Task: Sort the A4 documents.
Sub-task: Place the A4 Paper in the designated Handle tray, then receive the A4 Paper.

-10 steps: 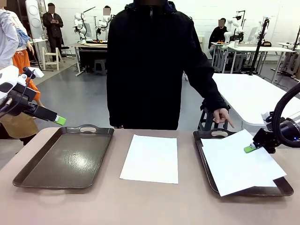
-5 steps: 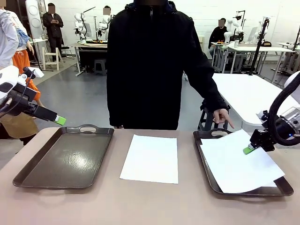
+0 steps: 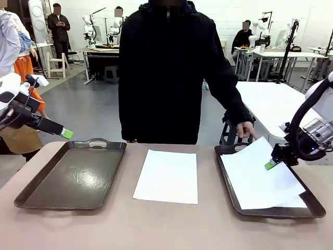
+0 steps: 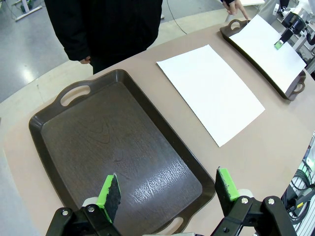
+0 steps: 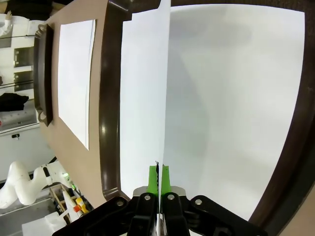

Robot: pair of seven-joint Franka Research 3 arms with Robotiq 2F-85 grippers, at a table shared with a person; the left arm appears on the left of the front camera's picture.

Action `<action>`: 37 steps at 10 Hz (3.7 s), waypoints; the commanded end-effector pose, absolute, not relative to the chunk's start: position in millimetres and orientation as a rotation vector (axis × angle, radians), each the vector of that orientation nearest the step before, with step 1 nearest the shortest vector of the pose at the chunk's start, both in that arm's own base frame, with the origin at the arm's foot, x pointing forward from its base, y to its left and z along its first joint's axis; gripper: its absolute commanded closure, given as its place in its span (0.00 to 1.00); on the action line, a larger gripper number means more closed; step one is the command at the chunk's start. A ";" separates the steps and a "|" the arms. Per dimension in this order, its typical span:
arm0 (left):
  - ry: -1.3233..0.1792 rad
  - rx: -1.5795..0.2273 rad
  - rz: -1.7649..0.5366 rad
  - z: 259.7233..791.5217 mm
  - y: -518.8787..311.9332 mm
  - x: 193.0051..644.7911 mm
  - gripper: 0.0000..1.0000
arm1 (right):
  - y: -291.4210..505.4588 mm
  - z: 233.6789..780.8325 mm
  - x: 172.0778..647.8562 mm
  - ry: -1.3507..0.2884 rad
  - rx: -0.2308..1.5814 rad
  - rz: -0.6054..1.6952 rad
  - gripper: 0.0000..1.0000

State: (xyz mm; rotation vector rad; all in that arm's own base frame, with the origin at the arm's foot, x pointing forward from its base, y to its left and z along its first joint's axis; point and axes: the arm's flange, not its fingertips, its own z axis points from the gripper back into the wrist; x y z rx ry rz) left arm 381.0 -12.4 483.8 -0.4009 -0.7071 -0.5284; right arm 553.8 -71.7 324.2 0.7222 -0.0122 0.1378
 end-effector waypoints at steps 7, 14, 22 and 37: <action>-0.711 -0.409 -0.531 482.1 -10.5 380.9 0.00 | -65.5 332.5 557.2 0.010 0.535 0.061 0.69; -0.711 -0.409 -0.531 482.1 -10.5 380.9 0.00 | -48.3 363.0 540.7 0.008 0.246 -0.029 0.05; -0.711 -0.409 -0.531 482.1 -10.5 380.9 0.00 | -51.1 380.1 541.0 -0.020 0.210 -0.029 0.00; -0.711 -0.409 -0.531 482.1 -10.5 380.9 0.00 | -20.0 487.2 472.4 -0.441 0.243 0.428 0.00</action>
